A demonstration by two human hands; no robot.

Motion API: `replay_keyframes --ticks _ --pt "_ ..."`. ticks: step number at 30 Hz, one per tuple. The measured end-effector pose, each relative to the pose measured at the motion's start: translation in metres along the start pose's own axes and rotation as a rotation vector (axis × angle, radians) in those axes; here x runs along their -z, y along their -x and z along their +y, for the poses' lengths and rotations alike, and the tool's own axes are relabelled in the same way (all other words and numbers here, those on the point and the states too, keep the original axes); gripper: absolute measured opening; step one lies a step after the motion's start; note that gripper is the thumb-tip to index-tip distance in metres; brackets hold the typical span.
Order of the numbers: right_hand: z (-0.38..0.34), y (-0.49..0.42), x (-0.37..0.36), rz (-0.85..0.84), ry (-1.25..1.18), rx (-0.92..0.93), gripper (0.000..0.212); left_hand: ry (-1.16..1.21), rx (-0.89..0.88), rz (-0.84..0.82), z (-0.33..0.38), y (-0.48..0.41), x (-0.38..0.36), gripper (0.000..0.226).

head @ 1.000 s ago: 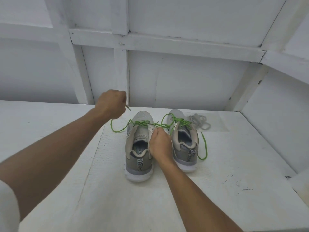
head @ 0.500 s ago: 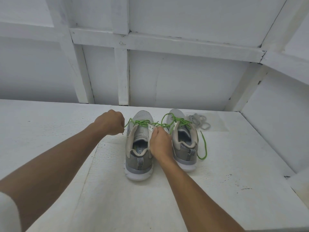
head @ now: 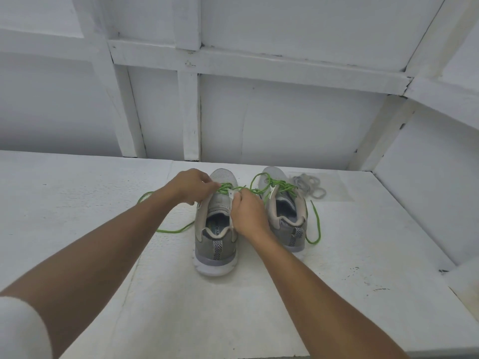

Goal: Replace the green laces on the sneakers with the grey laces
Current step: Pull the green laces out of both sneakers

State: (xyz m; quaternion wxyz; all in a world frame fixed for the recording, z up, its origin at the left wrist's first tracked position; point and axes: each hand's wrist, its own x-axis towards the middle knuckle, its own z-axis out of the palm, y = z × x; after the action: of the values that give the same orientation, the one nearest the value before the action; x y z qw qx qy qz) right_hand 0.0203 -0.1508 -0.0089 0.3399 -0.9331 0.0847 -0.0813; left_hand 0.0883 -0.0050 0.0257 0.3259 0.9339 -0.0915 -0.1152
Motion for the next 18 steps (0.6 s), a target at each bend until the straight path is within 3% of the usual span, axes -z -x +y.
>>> replay_keyframes --ticks 10,18 --pt "-0.035 -0.051 0.022 -0.174 0.341 0.274 0.025 0.291 0.151 0.025 -0.001 0.0 -0.007 0.017" --pt "-0.047 -0.069 0.011 -0.35 0.481 0.306 0.028 0.515 0.189 0.119 -0.017 -0.001 -0.017 0.024"
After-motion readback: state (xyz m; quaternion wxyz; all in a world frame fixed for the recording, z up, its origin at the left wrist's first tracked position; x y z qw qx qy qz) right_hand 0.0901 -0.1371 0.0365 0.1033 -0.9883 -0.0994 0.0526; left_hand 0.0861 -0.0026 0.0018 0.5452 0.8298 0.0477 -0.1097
